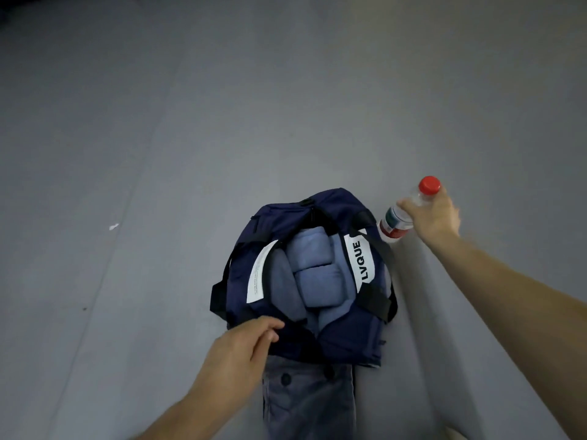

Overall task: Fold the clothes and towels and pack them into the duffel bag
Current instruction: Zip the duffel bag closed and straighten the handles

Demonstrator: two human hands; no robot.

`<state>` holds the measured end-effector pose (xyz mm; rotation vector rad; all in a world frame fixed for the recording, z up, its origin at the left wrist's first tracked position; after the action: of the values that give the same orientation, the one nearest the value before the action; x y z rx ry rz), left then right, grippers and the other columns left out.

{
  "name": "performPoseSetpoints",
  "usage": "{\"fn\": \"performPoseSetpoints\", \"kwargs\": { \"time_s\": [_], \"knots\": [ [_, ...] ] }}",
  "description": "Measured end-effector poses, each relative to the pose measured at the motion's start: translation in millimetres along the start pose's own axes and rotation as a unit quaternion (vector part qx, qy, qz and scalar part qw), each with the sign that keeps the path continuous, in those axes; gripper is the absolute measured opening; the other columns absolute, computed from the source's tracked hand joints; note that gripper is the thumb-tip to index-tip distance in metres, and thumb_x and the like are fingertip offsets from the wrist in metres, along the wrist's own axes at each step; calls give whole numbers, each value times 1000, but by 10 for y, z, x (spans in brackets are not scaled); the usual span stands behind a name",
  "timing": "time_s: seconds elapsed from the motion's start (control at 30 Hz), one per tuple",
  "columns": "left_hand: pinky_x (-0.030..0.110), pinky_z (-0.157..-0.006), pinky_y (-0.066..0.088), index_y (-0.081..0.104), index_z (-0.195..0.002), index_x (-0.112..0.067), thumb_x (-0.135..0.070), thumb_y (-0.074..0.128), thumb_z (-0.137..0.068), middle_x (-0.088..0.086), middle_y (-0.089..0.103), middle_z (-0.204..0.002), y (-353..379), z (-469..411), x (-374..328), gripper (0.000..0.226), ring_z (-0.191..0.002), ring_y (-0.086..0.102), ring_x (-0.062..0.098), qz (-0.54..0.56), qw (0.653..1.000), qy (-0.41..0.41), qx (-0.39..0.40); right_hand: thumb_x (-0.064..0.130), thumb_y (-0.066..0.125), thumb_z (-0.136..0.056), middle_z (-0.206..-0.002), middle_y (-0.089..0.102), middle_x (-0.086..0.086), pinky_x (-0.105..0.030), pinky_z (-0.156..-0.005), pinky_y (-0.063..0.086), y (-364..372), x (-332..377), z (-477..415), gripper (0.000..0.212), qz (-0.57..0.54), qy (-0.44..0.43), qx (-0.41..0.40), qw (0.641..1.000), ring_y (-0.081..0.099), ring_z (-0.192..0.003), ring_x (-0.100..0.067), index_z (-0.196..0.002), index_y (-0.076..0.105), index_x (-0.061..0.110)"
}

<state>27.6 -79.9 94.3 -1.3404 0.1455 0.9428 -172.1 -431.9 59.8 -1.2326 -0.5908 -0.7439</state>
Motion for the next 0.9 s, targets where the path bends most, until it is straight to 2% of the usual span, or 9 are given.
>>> {"fn": "performPoseSetpoints", "kwargs": {
  "time_s": [0.13, 0.2, 0.3, 0.43, 0.6, 0.7, 0.77, 0.83, 0.9],
  "knots": [
    [12, -82, 49, 67, -114, -43, -25, 55, -101, -25, 69, -97, -274, 402, 24, 25, -92, 63, -8, -16, 1000, -8, -2, 46, 74, -82, -112, 61, -6, -45, -94, 49, -552, 198, 553, 51, 33, -33, 29, 998, 58, -111, -36, -122, 56, 21],
    [14, -81, 49, 66, -115, -40, -29, 53, -101, -21, 68, -99, -381, 529, 19, 22, -88, 63, -2, -32, 999, -19, -6, 50, 74, -80, -111, 64, -6, -44, -90, 50, -782, 344, 828, 48, 57, -77, 52, 994, 59, -106, -35, -115, 57, 23],
    [25, -84, 52, 63, -120, -37, -28, 52, -101, -18, 66, -100, -475, 750, 2, 24, -86, 61, 3, -53, 998, -24, -3, 52, 73, -81, -105, 64, -4, -39, -80, 48, -1087, 624, 1365, 42, 106, -150, 102, 978, 60, -97, -30, -107, 54, 24],
    [24, -84, 49, 56, -134, -34, -23, 53, -100, -14, 64, -111, -398, 925, 47, 36, -93, 62, 7, -107, 994, 21, 13, 45, 76, -82, -110, 66, -4, -37, -83, 47, -1216, 936, 2020, 44, 126, -209, 160, 957, 61, -101, -25, -115, 59, 21],
    [36, -90, 51, 45, -146, -31, -22, 49, -101, -5, 54, -129, -170, 829, 33, 46, -108, 61, 20, -138, 988, 60, 30, 45, 80, -77, -110, 69, 11, -31, -86, 50, -991, 815, 2614, 47, 58, -169, 190, 966, 65, -102, -11, -119, 62, 37],
    [35, -84, 52, 30, -156, -24, -17, 47, -103, -3, 38, -149, -4, 643, 2, 57, -105, 60, 23, -190, 977, 90, 41, 37, 83, -77, -104, 69, 15, -11, -71, 45, -768, 558, 2875, 41, 2, -118, 198, 973, 64, -94, 2, -113, 63, 39],
    [34, -77, 51, 17, -159, -21, -11, 50, -101, -1, 26, -158, 115, 485, 26, 68, -101, 60, 24, -241, 964, 99, 55, 34, 83, -77, -100, 68, 20, -5, -67, 44, -637, 358, 2985, 38, -16, -100, 194, 976, 62, -85, 11, -108, 62, 40],
    [35, -71, 47, 4, -160, -21, -4, 54, -96, 1, 12, -165, 268, 353, 34, 83, -98, 61, 27, -271, 953, 104, 83, 37, 83, -77, -103, 68, 21, -12, -77, 48, -530, 114, 3051, 43, -28, -83, 181, 980, 63, -92, 9, -115, 63, 39],
    [37, -65, 44, -7, -160, -22, 4, 54, -91, 1, -1, -168, 423, 205, -17, 95, -94, 62, 31, -294, 940, 120, 124, 38, 83, -78, -108, 67, 22, -18, -80, 49, -468, -117, 3078, 54, -50, -57, 164, 984, 63, -97, 6, -127, 60, 42]
  ]
}}
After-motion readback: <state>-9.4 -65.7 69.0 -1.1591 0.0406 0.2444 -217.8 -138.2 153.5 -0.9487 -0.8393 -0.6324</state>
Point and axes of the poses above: each hand's wrist, its own z-axis away from the middle knuckle, its own y-axis out of the palm, x = y × z, the point moved 1 cm from there along -z, towards the middle knuckle
